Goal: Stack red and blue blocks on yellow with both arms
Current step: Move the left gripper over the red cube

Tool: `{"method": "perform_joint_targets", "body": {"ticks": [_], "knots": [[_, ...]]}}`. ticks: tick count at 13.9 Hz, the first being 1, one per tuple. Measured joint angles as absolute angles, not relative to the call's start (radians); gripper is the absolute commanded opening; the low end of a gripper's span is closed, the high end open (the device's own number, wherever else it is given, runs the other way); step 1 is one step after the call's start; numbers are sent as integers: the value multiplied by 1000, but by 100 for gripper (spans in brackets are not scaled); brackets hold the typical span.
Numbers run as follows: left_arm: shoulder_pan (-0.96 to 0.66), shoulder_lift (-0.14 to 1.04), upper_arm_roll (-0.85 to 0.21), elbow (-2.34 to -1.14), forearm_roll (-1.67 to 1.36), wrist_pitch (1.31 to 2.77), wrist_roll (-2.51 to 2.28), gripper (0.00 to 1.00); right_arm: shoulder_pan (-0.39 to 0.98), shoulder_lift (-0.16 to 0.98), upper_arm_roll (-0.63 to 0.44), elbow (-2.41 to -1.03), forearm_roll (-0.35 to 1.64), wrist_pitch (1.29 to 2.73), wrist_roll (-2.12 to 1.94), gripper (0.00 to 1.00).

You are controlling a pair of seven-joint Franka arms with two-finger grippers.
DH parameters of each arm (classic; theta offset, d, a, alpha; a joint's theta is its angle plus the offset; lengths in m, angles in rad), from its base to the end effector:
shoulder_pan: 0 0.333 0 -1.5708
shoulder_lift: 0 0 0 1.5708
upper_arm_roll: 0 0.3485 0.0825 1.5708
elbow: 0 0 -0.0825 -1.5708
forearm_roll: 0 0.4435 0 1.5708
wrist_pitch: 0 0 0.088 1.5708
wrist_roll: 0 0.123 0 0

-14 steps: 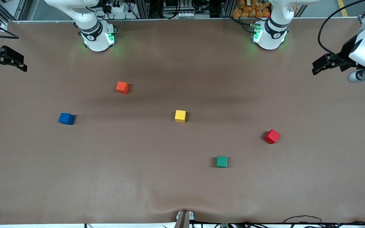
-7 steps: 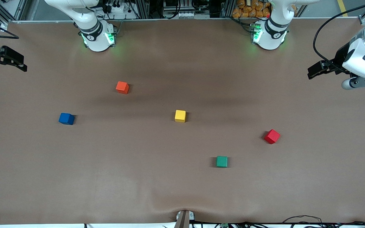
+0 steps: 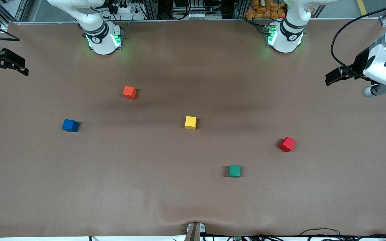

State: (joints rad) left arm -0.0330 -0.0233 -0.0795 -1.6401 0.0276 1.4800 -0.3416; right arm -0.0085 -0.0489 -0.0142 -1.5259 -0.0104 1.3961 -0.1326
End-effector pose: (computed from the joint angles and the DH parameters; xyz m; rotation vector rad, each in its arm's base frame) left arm 0.5882 -0.0633 0.6115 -3.0556 -0.3527 0.1952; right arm 0.5768 -0.0147 0.6791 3.1311 0.1701 -0.1277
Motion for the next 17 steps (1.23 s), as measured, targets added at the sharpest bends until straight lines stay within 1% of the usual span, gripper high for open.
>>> {"method": "perform_joint_targets", "body": {"ticks": [7,17], "knots": [[-37,11,-81,-1640,28,1512,-371,100,-9,-49,-15,-1526,-10,1396,-133,100],[-88,96,-89,-1640,28,1619,-463,100,-9,-49,-16,-1526,-10,1395,-133,100]]}}
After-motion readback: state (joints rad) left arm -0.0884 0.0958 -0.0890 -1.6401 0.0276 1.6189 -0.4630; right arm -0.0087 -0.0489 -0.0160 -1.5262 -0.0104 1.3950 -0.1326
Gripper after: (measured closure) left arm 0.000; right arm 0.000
